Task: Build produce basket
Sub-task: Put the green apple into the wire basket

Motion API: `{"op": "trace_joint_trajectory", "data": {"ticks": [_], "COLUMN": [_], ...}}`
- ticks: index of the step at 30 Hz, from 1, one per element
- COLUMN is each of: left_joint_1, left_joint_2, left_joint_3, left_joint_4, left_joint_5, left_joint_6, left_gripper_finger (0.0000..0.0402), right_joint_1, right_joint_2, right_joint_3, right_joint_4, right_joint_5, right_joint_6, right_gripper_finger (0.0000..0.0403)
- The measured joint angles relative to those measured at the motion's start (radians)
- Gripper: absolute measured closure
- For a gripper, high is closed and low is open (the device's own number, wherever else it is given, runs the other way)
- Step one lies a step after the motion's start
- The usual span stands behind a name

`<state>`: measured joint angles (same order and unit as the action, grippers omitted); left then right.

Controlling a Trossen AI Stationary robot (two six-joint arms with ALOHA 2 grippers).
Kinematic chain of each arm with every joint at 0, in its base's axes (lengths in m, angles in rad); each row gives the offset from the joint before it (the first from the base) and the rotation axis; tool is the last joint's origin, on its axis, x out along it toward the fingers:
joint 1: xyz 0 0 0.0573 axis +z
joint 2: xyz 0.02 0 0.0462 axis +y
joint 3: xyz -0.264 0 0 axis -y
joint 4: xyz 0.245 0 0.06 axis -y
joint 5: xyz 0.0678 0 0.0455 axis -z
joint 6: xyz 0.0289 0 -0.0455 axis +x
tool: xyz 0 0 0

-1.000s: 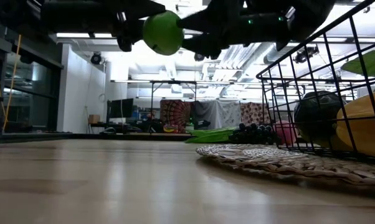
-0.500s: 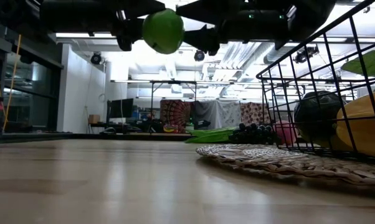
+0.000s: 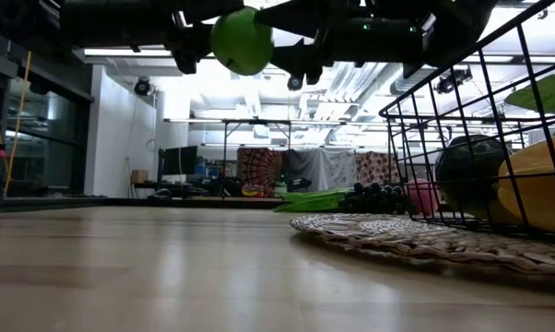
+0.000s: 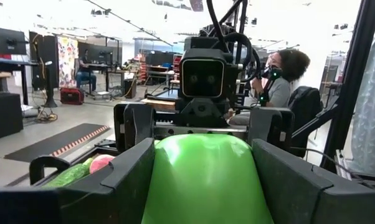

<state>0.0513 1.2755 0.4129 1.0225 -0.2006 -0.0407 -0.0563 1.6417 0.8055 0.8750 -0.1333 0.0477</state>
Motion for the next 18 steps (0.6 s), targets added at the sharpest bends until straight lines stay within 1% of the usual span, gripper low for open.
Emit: {"op": "trace_joint_trajectory", "data": {"ticks": [3, 6, 9, 15, 18], "left_joint_1": [0.000, 0.000, 0.000, 0.000, 0.000], "left_joint_2": [0.001, 0.001, 0.001, 0.001, 0.001], "left_joint_3": [0.000, 0.000, 0.000, 0.000, 0.000], "left_joint_4": [0.000, 0.000, 0.002, 0.014, 0.017], "left_joint_5": [0.000, -0.005, -0.017, -0.019, -0.019], "left_joint_6": [-0.018, -0.020, -0.020, -0.019, -0.019], "left_gripper_finger": [0.0160, 0.0160, 0.0160, 0.0158, 0.0149], "right_joint_1": [0.000, 0.000, 0.000, 0.000, 0.000], "right_joint_2": [0.000, 0.000, 0.000, -0.001, -0.001], "right_joint_3": [0.000, 0.000, 0.000, 0.000, 0.000], "right_joint_4": [-0.010, -0.019, -0.024, -0.024, -0.024], "right_joint_5": [-0.003, -0.010, -0.014, -0.015, -0.015], "right_joint_6": [0.003, 0.019, 0.024, 0.024, 0.024], "right_gripper_finger": [0.0019, 0.0033, 0.0061, 0.0128, 0.0147]}}
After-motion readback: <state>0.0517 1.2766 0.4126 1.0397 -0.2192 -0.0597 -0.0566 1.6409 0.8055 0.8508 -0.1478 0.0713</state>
